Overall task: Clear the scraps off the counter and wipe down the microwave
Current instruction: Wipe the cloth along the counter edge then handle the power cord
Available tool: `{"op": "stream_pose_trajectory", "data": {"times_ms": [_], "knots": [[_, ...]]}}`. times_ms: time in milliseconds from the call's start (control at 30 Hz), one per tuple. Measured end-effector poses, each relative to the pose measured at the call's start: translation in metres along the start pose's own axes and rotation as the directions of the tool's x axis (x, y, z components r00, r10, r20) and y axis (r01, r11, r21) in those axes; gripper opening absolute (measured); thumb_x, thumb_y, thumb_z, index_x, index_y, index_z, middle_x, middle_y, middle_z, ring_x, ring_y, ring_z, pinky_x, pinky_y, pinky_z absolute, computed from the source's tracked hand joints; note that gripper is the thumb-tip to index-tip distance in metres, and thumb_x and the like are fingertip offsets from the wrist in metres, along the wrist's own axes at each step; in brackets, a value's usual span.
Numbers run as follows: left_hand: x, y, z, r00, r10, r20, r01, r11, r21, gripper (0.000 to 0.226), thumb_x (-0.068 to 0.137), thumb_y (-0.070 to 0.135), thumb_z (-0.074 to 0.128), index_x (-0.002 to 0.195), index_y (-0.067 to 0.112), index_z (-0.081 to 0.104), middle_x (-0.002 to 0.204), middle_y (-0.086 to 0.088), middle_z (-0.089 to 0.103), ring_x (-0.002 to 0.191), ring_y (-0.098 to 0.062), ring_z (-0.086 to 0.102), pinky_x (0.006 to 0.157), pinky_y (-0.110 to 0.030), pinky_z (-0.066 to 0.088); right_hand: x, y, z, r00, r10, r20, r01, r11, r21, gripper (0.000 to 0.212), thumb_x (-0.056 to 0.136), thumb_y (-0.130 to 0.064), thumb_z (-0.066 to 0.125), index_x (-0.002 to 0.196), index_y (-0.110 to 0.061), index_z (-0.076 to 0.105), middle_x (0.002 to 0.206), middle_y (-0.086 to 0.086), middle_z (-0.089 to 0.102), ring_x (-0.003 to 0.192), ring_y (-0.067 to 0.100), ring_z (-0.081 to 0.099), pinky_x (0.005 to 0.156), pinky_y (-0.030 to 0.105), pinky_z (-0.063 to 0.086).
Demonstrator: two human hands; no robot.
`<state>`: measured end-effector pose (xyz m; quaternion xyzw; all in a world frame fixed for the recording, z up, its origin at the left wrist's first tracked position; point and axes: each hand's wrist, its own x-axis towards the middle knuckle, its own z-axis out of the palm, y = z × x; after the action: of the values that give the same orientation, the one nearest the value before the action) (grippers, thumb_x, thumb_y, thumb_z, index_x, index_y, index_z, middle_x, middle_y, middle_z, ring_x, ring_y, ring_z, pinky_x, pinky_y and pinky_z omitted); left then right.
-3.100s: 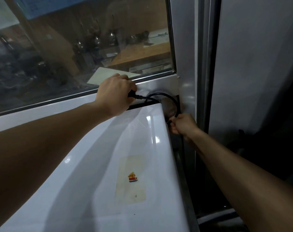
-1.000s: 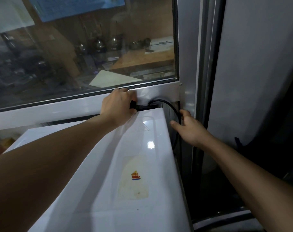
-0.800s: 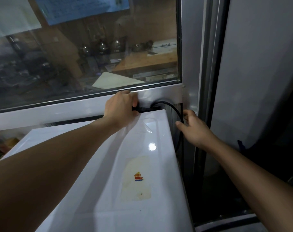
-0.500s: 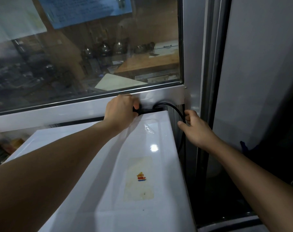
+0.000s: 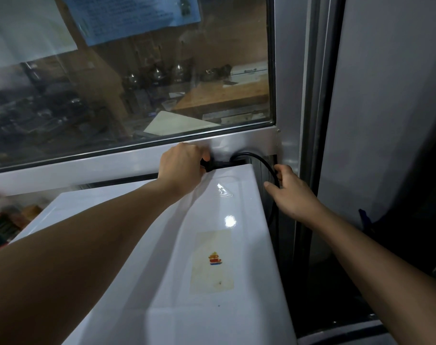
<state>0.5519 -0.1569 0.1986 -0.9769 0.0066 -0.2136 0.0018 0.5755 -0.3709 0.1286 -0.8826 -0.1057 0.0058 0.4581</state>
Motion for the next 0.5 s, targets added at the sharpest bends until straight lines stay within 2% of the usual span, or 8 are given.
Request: {"op": "stream_pose_trajectory", "data": {"times_ms": [200,300,500], "knots": [[-0.005,-0.001,-0.004,0.999,0.030,-0.024,-0.030,0.999,-0.026,0.023,0.083,0.013,0.061,0.103,0.025,0.063,0.099,-0.001,0.067,0.088,-0.029,0.060,0.069,-0.035,0.050,-0.001,-0.004,-0.002,1.000,-0.017,-0.015,0.017,1.000,-0.021,0.061,0.093,-0.032,0.052,0.145,-0.015,0.026,0.149,0.007,0.035,0.135,0.024,0.035,0.107,0.030,0.028],[-0.006,-0.002,-0.005,0.999,0.033,-0.043,-0.034,0.999,-0.020,0.024,0.083,0.013,0.062,0.102,0.028,0.062,0.097,-0.001,0.067,0.087,-0.029,0.059,0.063,-0.031,0.043,-0.001,-0.005,-0.003,0.999,-0.029,-0.018,0.029,0.999,-0.028,0.061,0.093,-0.032,0.051,0.145,-0.017,0.025,0.150,0.006,0.033,0.136,0.024,0.034,0.107,0.031,0.027],[-0.010,-0.005,-0.010,1.000,0.024,-0.010,-0.024,1.000,0.004,0.026,0.084,0.016,0.063,0.107,0.027,0.060,0.105,-0.002,0.066,0.095,-0.029,0.059,0.069,-0.036,0.049,-0.006,-0.004,-0.006,0.999,-0.049,-0.004,0.049,0.998,-0.039,0.060,0.093,-0.028,0.052,0.146,-0.018,0.024,0.152,0.003,0.030,0.138,0.022,0.031,0.109,0.032,0.025]]}}
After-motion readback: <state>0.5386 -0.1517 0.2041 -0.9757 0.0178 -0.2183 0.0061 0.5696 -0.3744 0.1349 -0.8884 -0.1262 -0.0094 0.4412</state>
